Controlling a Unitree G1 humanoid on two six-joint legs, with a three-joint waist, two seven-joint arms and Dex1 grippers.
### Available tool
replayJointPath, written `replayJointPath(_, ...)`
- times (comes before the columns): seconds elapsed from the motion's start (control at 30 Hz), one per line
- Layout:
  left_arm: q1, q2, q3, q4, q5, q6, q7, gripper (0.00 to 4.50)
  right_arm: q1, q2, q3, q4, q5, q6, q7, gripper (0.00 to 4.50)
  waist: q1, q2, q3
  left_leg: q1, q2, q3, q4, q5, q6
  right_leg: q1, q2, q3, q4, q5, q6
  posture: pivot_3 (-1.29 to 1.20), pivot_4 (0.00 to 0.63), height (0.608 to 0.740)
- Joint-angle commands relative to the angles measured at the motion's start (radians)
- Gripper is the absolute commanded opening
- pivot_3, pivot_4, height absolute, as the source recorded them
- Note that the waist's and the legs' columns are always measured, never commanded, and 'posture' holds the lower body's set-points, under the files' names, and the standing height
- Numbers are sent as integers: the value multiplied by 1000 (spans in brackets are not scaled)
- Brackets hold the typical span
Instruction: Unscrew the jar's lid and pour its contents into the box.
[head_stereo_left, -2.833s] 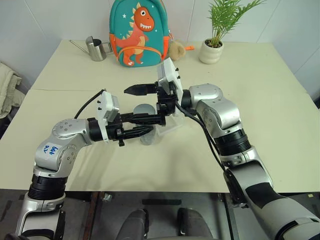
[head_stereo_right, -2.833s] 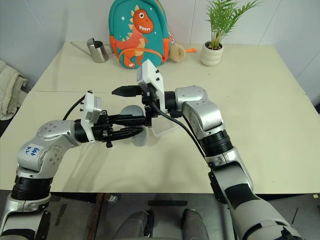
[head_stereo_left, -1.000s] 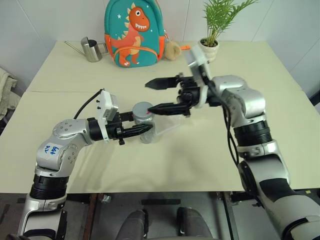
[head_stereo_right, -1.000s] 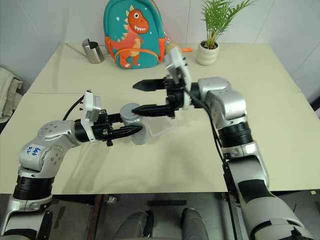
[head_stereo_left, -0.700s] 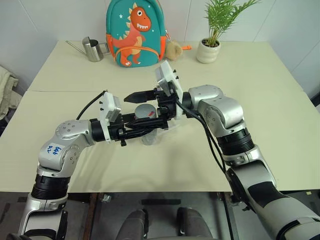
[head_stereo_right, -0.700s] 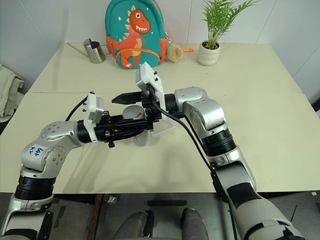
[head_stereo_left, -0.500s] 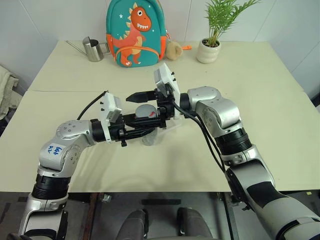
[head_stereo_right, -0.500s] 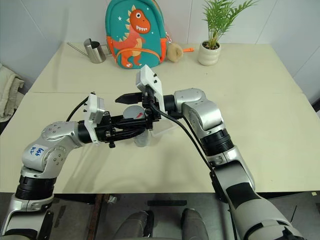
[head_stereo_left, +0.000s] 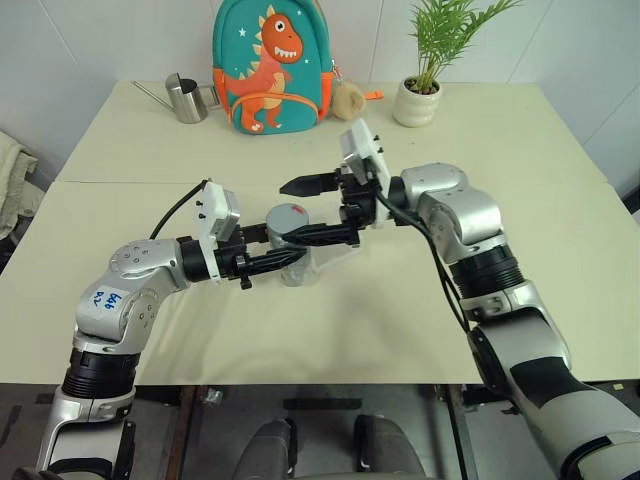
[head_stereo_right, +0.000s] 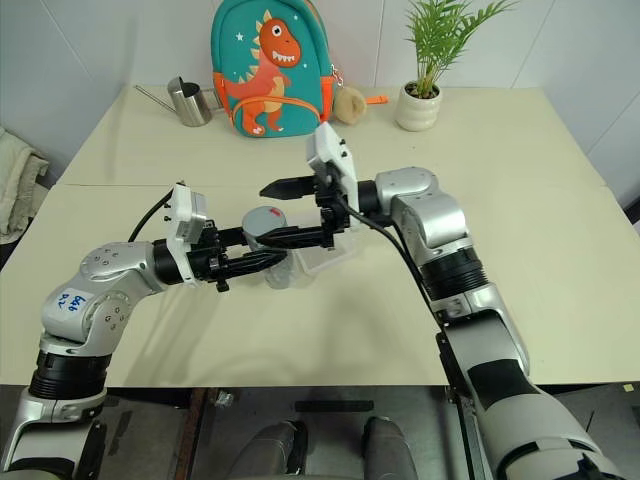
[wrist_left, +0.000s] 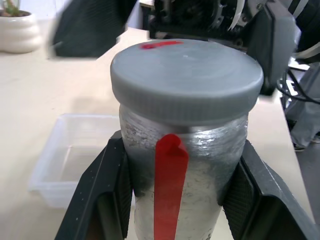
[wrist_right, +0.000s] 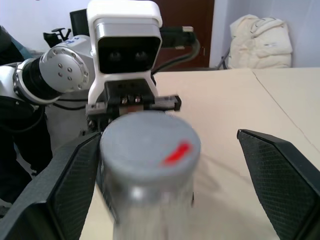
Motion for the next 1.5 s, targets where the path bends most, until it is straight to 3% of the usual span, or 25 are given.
replayJointPath(0.03, 12, 10, 1, -56, -13, -23, -35, 1951, -6, -58, -79, 13, 1, -11, -20, 4470, 0, 0, 0, 0, 0, 0, 0, 0, 0, 0, 0, 0, 0, 0, 0, 0, 150, 740)
replayJointPath(0.37, 26, 17, 15, -61, -9, -21, -44, 1951, -9, -98, -126, -28, 61, 65, 30, 4470, -1, 0, 0, 0, 1, 1, 0, 0, 0, 0, 0, 0, -1, 0, 0, 0, 150, 740)
replayJointPath(0.87, 7, 17, 4, -50, -3, -16, -53, 1951, 11, 80, -3, -232, 46, 159, -115, 4470, 0, 0, 0, 0, 1, 0, 0, 0, 0, 0, 0, 0, 0, 0, 0, 0, 150, 740)
replayJointPath(1.17, 9, 18, 6, -61, -8, -7, -46, 1951, 6, 101, 34, -190, -9, 88, -122, 4470, 0, 0, 0, 0, 0, 0, 0, 0, 0, 0, 0, 0, 0, 0, 0, 0, 150, 740)
replayJointPath(1.5, 11, 17, 8, -63, -9, -9, -42, 1951, 21, 50, 5, -138, -18, 66, -90, 4470, -1, 0, 0, 0, 0, 0, 0, 0, 0, 0, 0, 0, 0, 0, 0, 0, 150, 740)
